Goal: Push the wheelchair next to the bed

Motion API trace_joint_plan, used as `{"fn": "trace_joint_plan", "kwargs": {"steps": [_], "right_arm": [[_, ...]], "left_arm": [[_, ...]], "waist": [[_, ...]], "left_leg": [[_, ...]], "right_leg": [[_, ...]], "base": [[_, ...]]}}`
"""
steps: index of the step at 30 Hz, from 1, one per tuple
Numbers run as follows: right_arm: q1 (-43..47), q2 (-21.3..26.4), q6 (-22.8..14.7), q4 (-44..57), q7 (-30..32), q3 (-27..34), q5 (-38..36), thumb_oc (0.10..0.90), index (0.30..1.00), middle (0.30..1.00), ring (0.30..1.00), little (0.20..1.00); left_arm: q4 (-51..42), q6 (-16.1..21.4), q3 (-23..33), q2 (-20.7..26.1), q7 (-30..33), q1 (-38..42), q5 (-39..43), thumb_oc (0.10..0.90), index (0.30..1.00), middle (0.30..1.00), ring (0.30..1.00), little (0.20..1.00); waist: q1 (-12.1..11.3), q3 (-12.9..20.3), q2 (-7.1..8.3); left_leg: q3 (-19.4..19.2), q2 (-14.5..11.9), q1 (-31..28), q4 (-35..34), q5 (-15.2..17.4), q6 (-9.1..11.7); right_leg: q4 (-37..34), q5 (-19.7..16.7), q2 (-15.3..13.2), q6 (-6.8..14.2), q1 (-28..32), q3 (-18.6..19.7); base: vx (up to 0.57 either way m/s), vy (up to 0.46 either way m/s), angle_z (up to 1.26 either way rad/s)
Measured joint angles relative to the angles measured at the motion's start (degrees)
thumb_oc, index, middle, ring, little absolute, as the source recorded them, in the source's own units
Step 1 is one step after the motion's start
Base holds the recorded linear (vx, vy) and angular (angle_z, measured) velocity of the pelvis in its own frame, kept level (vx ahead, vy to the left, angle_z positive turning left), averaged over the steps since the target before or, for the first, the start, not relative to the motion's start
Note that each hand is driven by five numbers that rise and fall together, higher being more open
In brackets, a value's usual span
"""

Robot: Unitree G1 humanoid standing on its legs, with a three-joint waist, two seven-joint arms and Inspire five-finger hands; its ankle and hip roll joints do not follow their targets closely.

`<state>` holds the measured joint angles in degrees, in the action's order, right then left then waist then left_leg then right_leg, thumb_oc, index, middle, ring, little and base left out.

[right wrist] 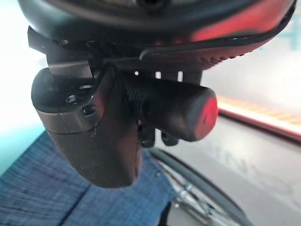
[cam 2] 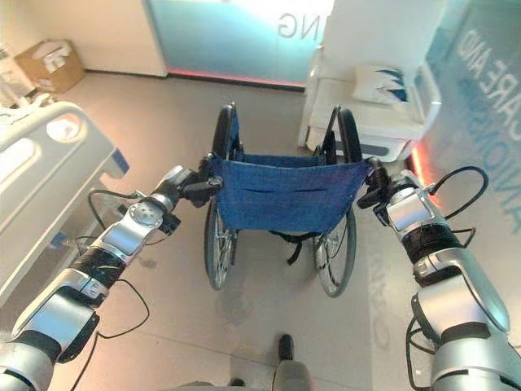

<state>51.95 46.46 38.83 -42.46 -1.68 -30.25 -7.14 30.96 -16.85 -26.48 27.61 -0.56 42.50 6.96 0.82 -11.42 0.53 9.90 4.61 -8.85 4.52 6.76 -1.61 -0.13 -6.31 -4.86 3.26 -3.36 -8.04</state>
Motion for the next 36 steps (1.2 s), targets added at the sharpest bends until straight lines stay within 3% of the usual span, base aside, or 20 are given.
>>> {"fn": "trace_joint_plan", "kwargs": {"steps": [6, 7, 10, 11, 12, 14, 17, 19, 20, 21, 23, 24, 27, 29, 30, 31, 32, 34, 35, 36], "right_arm": [[0.12, -0.32, -0.04, 0.00, -1.00, -0.29, -0.29, 0.400, 0.300, 0.300, 0.300, 0.300], [0.05, -0.53, -0.02, 0.00, -0.99, -0.29, -0.47, 0.400, 0.300, 0.300, 0.300, 0.300], [-0.08, -0.47, 0.22, -0.03, -0.85, -0.40, -2.29, 0.400, 0.300, 0.300, 0.300, 0.300], [-0.08, -0.32, 0.22, -0.08, -0.75, -0.39, -2.35, 0.400, 0.300, 0.300, 0.300, 0.300], [-0.08, -0.39, 0.22, -0.09, -0.56, -0.44, -2.35, 0.400, 0.300, 0.300, 0.300, 0.300], [-0.09, -0.74, 0.21, -0.44, 0.21, -0.45, -2.35, 0.400, 0.300, 0.300, 0.300, 0.300], [0.30, -2.18, 0.01, -2.43, 1.52, -1.49, -2.22, 0.400, 0.300, 0.300, 0.300, 0.300], [-0.04, -2.08, -0.52, -2.50, 1.78, -2.07, -2.22, 0.400, 0.300, 0.300, 0.300, 0.300], [-0.15, -1.60, -0.54, -2.47, 1.97, -2.03, -2.27, 0.400, 0.300, 0.300, 0.300, 0.300], [-0.16, -1.62, -0.54, -2.44, 1.95, -2.15, -2.31, 0.400, 0.300, 0.300, 0.300, 0.300], [-0.83, -2.57, -1.17, -2.20, 1.85, -2.17, -2.31, 0.400, 0.300, 0.300, 0.300, 0.300], [-1.00, -3.03, -1.27, -2.13, 1.80, -2.17, -2.31, 0.400, 0.300, 0.300, 0.300, 0.300], [-1.03, -5.38, -1.73, -1.86, 1.54, -2.06, -2.31, 0.400, 0.300, 0.300, 0.300, 0.300], [-1.58, -6.76, -1.70, -2.29, 1.49, -1.81, -2.32, 0.400, 0.300, 0.300, 0.300, 0.300], [-3.06, -6.82, -1.78, -2.25, 1.12, -1.26, -2.32, 0.400, 0.300, 0.300, 0.300, 0.300], [-3.83, -7.09, -1.77, -2.39, 0.89, -1.26, -2.40, 0.400, 0.300, 0.300, 0.300, 0.300], [-4.08, -7.11, -1.77, -2.60, 0.48, -0.86, -2.42, 0.400, 0.300, 0.300, 0.300, 0.300], [-4.59, -7.30, -1.78, -2.60, 0.03, 0.14, -2.55, 0.400, 0.300, 0.300, 0.300, 0.300], [-4.60, -7.31, -1.80, -2.59, -0.02, 0.30, -2.55, 0.400, 0.300, 0.300, 0.300, 0.300], [-4.50, -7.23, -2.25, -2.59, 0.02, 0.97, -2.37, 0.400, 0.300, 0.300, 0.300, 0.300]], "left_arm": [[-0.74, -0.14, 0.43, 0.34, 0.37, -1.48, -0.54, 0.400, 0.300, 0.300, 0.300, 0.300], [-0.72, -0.08, 0.49, 0.38, 0.40, -1.67, -0.60, 0.400, 0.300, 0.300, 0.300, 0.300], [-0.69, 0.73, 0.53, 0.27, 0.72, -2.39, -0.68, 0.400, 0.300, 0.300, 0.300, 0.300], [-0.60, 0.91, 0.37, 0.18, 0.82, -2.42, -0.67, 0.400, 0.300, 0.300, 0.300, 0.300], [-0.64, 0.97, 0.36, 0.17, 0.87, -2.43, -0.68, 0.400, 0.300, 0.300, 0.300, 0.300], [-0.60, 1.16, 0.30, 0.10, 1.25, -2.39, -0.69, 0.400, 0.300, 0.300, 0.300, 0.300], [-0.70, 1.51, -0.06, 0.07, 1.71, -2.41, -2.29, 0.400, 0.300, 0.300, 0.300, 0.300], [-0.98, 0.92, -0.67, 0.24, 1.57, -2.59, -2.30, 0.400, 0.300, 0.300, 0.300, 0.300], [-1.16, 0.73, -0.83, 0.31, 1.33, -2.79, -2.30, 0.400, 0.300, 0.300, 0.300, 0.300], [-1.84, 0.25, -0.28, 0.43, 1.01, -4.05, -2.28, 0.400, 0.300, 0.300, 0.300, 0.300], [-3.02, -0.42, 1.00, 1.10, 0.48, -6.18, -2.27, 0.400, 0.300, 0.300, 0.300, 0.300], [-3.73, -0.42, 1.47, 1.65, 0.14, -6.89, -2.27, 0.400, 0.300, 0.300, 0.300, 0.300], [-5.31, -0.37, 3.26, 4.46, -0.48, -8.70, -2.26, 0.400, 0.300, 0.300, 0.300, 0.300], [-4.81, -0.11, 3.37, 5.49, -1.09, -8.59, -2.26, 0.400, 0.300, 0.300, 0.300, 0.300], [-4.19, 0.10, 3.09, 5.65, -1.99, -8.28, -2.26, 0.400, 0.300, 0.300, 0.300, 0.300], [-4.13, 0.52, 3.15, 5.59, -2.07, -8.20, -2.27, 0.400, 0.300, 0.300, 0.300, 0.300], [-4.23, 1.02, 3.23, 5.72, -2.01, -7.98, -2.28, 0.400, 0.300, 0.300, 0.300, 0.300], [-4.71, 1.09, 3.04, 6.04, -1.99, -7.69, -2.29, 0.400, 0.300, 0.300, 0.300, 0.300], [-4.65, 1.09, 2.78, 6.21, -1.97, -7.49, -2.29, 0.400, 0.300, 0.300, 0.300, 0.300], [-3.87, 1.21, 1.96, 6.24, -1.89, -6.36, -2.29, 0.400, 0.300, 0.300, 0.300, 0.300]], "waist": [[-1.18, -0.22, 0.42], [-0.64, -0.41, 0.95], [0.61, -0.46, 1.64], [0.74, -0.42, 1.60], [0.73, -0.43, 1.68], [0.71, -0.64, 3.31], [-1.95, -0.97, 6.10], [-4.13, -1.30, 4.05], [-4.84, -1.40, 2.99], [-7.41, -1.39, -0.17], [-10.00, -0.85, -3.17], [-10.14, -0.70, -3.39], [-11.71, 0.11, -2.05], [-11.58, 1.05, -0.78], [-10.62, 2.04, -0.90], [-10.45, 2.27, 1.09], [-9.84, 2.42, 1.36], [-9.26, 2.74, 1.94], [-9.15, 2.74, 1.90], [-9.65, 2.52, 1.13]], "left_leg": [[-4.82, -3.97, 1.40, 6.63, 0.70, 1.41], [-6.94, -6.23, 1.60, 8.48, 0.75, 1.82], [-10.22, -14.71, 1.37, 16.88, -3.16, 6.97], [-10.20, -16.07, 1.35, 18.95, -6.44, 8.96], [-10.33, -16.31, 1.33, 19.95, -6.57, 9.33], [-10.63, -13.99, 2.81, 20.16, -6.16, 9.31], [-12.56, -3.68, 9.05, 14.61, -1.98, 6.78], [-15.71, -0.53, 14.96, 7.07, -2.51, 6.80], [-16.23, -0.90, 16.27, 4.67, -2.87, 7.35], [-16.53, -2.20, 18.78, -0.71, -5.44, 9.13], [-16.80, -4.84, 22.34, -0.89, -6.77, 10.78], [-16.83, -5.60, 23.24, -0.59, -6.75, 10.75], [-19.37, -5.32, 25.07, 7.26, -6.66, 8.38], [-19.39, -4.35, 22.28, 9.04, -5.15, 4.95], [-18.78, -4.26, 18.62, 4.88, -7.00, 0.17], [-18.34, -2.58, 17.16, 3.39, -7.56, -1.00], [-18.42, -2.48, 16.75, 3.12, -8.96, -4.18], [-17.89, -1.57, 15.40, 2.95, -9.26, -5.82], [-16.94, -1.06, 14.89, 2.94, -9.58, -6.35], [-11.17, 0.53, 13.80, 2.33, -10.31, -6.99]], "right_leg": [[-0.02, 3.32, 2.94, -4.12, 3.21, -2.98], [0.43, 4.54, 2.94, -5.21, 3.59, -4.36], [3.65, 8.66, 3.16, -6.56, 3.47, -8.33], [4.45, 9.12, 3.24, -6.26, 3.22, -8.36], [4.62, 9.54, 3.29, -6.03, 3.21, -8.27], [3.98, 8.93, 3.19, -6.40, 3.29, -4.55], [-0.19, 6.36, 2.07, -6.33, 4.90, 2.41], [-2.91, 6.00, 3.93, -5.89, 7.63, 4.30], [-2.84, 6.27, 4.64, -6.14, 8.22, 4.33], [-2.80, 6.88, 6.86, -6.26, 9.58, 4.09], [-2.82, 7.55, 8.52, -6.63, 11.52, 1.09], [-2.66, 7.88, 8.57, -6.17, 11.77, 0.50], [-2.22, 9.11, 5.96, -4.69, 12.61, -1.22], [-0.42, 11.30, 4.24, -2.01, 12.92, -3.44], [3.63, 14.53, 4.37, 0.19, 12.65, -3.83], [11.45, 18.40, 2.48, 2.09, 10.39, -3.31], [23.38, 21.71, 1.82, 3.81, 6.98, -2.91], [38.14, 20.24, 1.08, 6.54, 3.71, -1.56], [40.52, 19.58, 0.60, 7.41, 3.14, -1.67], [44.53, 17.60, -0.41, 6.88, 1.67, -2.48]], "base": [[0.19, -0.252, 0.29], [0.17, -0.256, 0.41], [0.23, -0.283, 0.56], [0.25, -0.212, 0.24], [0.25, -0.152, 0.26], [0.29, -0.107, 0.18], [0.43, -0.118, -0.38], [0.49, -0.069, -0.63], [0.43, -0.007, -0.94], [0.40, 0.027, -1.11], [0.43, 0.093, -1.29], [0.37, 0.121, -1.12], [0.40, 0.112, -0.81], [0.40, 0.131, -0.14], [0.42, 0.135, 0.09], [0.44, 0.128, 0.18], [0.34, 0.090, 0.10], [0.28, 0.039, -0.02], [0.28, -0.037, -0.35], [0.26, -0.107, -0.47]]}}
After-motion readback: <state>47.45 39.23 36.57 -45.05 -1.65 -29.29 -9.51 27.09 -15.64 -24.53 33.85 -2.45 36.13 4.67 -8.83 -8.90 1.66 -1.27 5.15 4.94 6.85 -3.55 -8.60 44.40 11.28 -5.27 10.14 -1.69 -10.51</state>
